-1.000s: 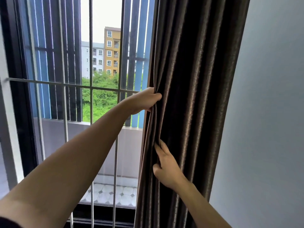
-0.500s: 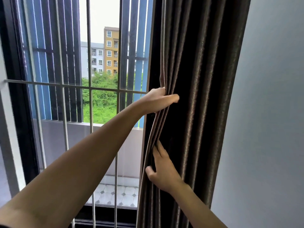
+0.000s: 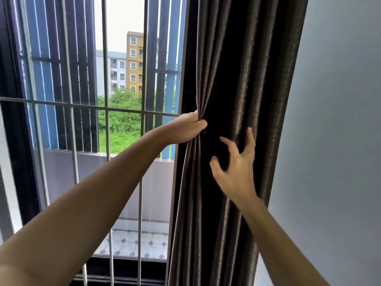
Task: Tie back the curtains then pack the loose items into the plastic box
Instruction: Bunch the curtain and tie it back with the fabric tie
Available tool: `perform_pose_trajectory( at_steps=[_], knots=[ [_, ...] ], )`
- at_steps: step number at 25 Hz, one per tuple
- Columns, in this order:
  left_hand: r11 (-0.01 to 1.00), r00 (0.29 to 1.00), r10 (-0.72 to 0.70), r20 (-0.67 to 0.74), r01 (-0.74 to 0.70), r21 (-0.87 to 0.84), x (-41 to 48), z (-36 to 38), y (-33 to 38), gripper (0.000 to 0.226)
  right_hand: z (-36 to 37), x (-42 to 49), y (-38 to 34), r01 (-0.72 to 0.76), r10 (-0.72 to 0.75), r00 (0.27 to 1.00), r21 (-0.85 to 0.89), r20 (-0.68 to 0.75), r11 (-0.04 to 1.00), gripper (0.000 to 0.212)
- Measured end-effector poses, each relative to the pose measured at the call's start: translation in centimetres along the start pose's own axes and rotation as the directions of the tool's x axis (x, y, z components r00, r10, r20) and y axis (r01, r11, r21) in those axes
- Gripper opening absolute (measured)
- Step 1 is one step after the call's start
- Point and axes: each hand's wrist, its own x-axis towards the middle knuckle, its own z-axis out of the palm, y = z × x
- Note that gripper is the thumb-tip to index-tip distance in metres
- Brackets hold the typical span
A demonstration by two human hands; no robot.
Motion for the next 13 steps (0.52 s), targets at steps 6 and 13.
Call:
perform_pose_trajectory(
  at_steps=[6, 13],
  knots=[
    [1.000, 1.000, -0.015, -0.015, 0.015, -0.002, -0.2, 0.5, 0.0, 0.015, -0.1, 1.5, 0.9, -0.013, 0.015, 0.964, -0.010, 0.266, 1.000, 0.067],
    [0.999, 0.999, -0.022, -0.032, 0.023, 0.034, 0.1, 1.0, 0.6, 0.019, 2.4, -6.5, 1.8, -0.083, 0.002, 0.845, 0.128, 0.534, 0.988, 0.066]
  ],
)
